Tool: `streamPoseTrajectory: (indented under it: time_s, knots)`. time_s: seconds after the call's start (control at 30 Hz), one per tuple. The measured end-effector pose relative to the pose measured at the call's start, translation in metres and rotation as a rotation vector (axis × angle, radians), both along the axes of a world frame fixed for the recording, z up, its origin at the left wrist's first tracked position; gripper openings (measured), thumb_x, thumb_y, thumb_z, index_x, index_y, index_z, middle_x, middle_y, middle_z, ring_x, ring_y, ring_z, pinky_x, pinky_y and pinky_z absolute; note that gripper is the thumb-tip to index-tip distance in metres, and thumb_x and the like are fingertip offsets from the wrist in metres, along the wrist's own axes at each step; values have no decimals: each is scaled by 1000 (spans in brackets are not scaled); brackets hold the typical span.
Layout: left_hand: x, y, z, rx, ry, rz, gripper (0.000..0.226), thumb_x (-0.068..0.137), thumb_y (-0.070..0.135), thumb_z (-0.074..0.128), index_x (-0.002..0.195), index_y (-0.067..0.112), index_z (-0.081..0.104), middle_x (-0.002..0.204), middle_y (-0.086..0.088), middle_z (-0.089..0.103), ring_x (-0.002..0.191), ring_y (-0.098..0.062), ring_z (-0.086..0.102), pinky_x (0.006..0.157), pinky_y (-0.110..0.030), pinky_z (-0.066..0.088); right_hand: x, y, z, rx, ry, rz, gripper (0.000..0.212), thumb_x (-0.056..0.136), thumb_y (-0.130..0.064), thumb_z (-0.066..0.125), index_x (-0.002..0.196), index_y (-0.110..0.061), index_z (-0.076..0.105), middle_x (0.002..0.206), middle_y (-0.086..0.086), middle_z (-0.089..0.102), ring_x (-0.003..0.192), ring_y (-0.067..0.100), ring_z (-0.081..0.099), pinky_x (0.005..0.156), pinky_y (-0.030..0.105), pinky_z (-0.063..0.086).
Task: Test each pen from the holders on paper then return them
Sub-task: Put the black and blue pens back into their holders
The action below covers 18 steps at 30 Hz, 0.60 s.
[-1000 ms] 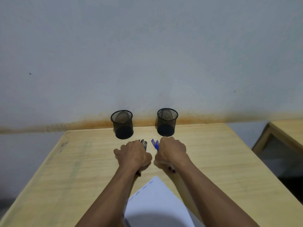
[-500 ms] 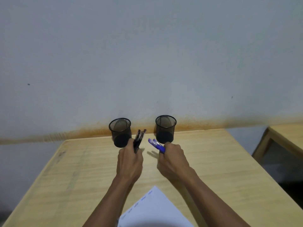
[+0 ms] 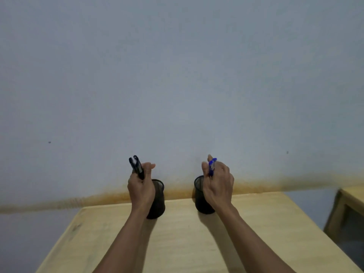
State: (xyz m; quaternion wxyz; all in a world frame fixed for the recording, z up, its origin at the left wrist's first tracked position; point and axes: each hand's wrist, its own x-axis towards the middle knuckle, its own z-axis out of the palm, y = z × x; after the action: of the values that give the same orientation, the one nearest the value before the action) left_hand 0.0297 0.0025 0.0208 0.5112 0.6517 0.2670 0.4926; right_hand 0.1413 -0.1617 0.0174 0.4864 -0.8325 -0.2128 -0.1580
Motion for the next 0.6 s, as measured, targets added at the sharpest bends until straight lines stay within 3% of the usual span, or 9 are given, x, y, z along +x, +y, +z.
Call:
streamPoseTrajectory:
  time_s: [0.07, 0.13, 0.23, 0.33, 0.43, 0.53, 0.6]
  knots:
    - [6, 13, -19, 16, 101, 87, 44, 95, 60, 45, 90, 25, 72, 96, 5, 69, 100, -19, 62, 88, -34, 42, 4, 2, -16, -62, 17, 10, 48, 102, -51, 36, 115, -14, 64, 131, 3, 64, 136, 25, 46, 112, 48, 34]
    - [8, 21, -38, 58, 204, 182, 64, 85, 74, 36, 87, 20, 71, 96, -3, 68, 104, -29, 60, 96, -43, 43, 4, 1, -28, -98, 11, 15, 62, 97, -57, 27, 137, -20, 58, 139, -1, 61, 144, 20, 38, 116, 46, 28]
    - [6, 15, -54, 4, 248, 216, 74, 77, 80, 34, 107, 22, 69, 121, -7, 58, 129, -31, 40, 111, -48, 31, 4, 1, -42, -108, 54, 17, 51, 97, -24, 47, 148, -24, 48, 151, 3, 49, 150, 20, 27, 119, 41, 21]
    - [6, 13, -60, 11, 250, 224, 77, 78, 75, 36, 122, 16, 58, 133, -10, 53, 134, -26, 29, 110, -52, 32, 7, 2, -52, -137, 100, 1, 63, 94, -7, 51, 154, -25, 40, 162, -1, 36, 154, 19, 20, 123, 41, 19]
    - [9, 18, -64, 59, 251, 170, 67, 82, 70, 42, 123, 21, 60, 136, 0, 54, 133, -27, 34, 107, -52, 37, 9, 3, -58, -51, 118, 63, 56, 103, -23, 47, 157, -23, 32, 165, 0, 32, 152, 20, 22, 124, 42, 22]
    - [9, 17, -64, 7, 136, 122, 42, 79, 56, 67, 113, 31, 63, 120, 8, 62, 119, -20, 54, 102, -44, 45, 6, 4, -56, 54, 166, 75, 70, 99, -49, 53, 159, -23, 28, 162, 2, 33, 149, 20, 26, 122, 43, 30]
    - [8, 15, -64, -29, 107, 90, 41, 81, 43, 76, 118, 32, 64, 121, 8, 63, 114, -14, 58, 101, -41, 47, 6, 5, -55, 81, 183, 83, 73, 97, -54, 54, 158, -23, 29, 162, 1, 32, 149, 20, 25, 121, 43, 31]
